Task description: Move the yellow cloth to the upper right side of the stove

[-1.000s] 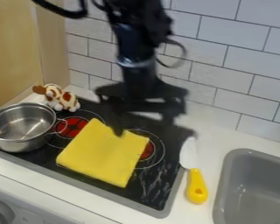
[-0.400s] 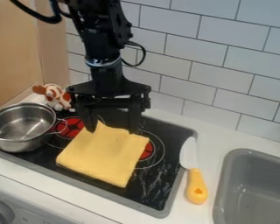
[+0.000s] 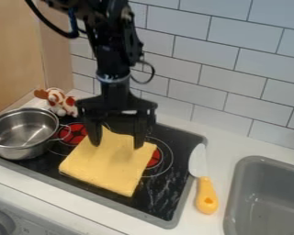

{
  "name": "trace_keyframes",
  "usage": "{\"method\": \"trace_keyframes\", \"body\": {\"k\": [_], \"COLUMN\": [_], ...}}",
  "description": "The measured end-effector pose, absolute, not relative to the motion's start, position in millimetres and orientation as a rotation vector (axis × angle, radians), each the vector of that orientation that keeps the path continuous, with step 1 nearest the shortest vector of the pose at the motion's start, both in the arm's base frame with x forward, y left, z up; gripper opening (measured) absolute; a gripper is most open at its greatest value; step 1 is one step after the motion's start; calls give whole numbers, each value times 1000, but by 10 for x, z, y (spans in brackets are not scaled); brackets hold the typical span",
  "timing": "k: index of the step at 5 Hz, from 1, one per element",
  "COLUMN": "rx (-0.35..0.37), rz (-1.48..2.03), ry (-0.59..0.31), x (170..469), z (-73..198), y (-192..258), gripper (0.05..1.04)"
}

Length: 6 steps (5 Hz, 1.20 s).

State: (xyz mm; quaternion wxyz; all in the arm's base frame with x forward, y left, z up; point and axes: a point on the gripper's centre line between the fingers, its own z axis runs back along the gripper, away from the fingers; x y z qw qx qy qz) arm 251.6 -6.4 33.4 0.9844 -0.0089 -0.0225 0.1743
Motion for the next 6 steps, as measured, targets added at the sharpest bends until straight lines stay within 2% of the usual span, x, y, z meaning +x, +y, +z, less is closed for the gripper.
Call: {"method": "trace_keyframes", "body": {"k": [3,6], "rx": [19,25], "rz": [374,368], "ry": [23,39], "x": [2472,2489], "z": [159,27], "y": [15,19], "gripper": [998,998]}}
